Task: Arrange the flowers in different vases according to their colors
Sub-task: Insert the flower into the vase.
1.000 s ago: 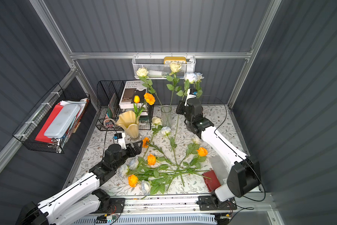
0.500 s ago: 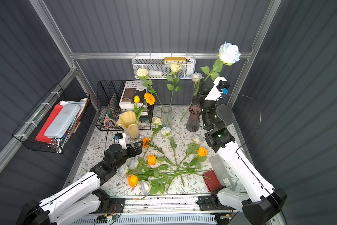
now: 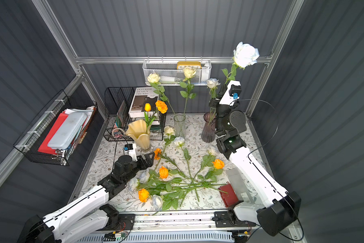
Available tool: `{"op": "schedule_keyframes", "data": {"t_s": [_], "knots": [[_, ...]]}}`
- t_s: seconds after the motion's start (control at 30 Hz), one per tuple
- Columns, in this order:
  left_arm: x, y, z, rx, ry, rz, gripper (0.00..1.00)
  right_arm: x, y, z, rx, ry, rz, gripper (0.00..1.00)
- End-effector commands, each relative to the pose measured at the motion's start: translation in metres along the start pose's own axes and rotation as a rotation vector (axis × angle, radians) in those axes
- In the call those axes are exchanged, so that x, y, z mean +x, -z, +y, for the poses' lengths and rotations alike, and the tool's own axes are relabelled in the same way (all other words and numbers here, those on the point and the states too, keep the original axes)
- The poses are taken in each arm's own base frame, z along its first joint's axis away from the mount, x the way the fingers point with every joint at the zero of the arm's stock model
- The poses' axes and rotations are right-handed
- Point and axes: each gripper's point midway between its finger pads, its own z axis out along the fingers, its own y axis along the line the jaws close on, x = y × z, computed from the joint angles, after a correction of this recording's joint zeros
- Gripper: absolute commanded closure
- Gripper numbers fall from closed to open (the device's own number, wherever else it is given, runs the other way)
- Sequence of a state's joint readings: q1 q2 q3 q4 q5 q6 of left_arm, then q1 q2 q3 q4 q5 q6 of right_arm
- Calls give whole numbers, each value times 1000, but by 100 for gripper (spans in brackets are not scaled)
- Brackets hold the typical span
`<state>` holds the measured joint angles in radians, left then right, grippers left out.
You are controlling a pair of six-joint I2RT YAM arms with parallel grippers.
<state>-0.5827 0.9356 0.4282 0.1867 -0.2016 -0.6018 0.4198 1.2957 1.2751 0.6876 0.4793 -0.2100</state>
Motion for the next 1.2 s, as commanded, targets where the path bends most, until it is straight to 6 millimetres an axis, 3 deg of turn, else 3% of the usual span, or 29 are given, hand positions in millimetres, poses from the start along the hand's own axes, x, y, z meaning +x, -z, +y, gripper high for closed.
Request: {"op": "schedule_keyframes", "data": {"t_s": [0.0,0.27,0.6,0.77,0.97,1.17], "knots": [[-2,0,-3,16,-18,0,1,-13,-8,-12,63,39,-69,100],[-1,-2,-3,11,-19,5,1,8,-23,-15,73,38,-50,100],[3,-10,-4,8,-28,29,1,-22,-32,-12,9,-102,-37,100],[3,-10,-3,5,-29,29,1,-30,-39,-16,38,-73,-77,100],[3,-10,-3,5,-29,31,1,-8,-51,-17,50,-24,-47,100],[3,-10,-2,1,-29,32,1,43,-55,-13,43,11,9,100]]}}
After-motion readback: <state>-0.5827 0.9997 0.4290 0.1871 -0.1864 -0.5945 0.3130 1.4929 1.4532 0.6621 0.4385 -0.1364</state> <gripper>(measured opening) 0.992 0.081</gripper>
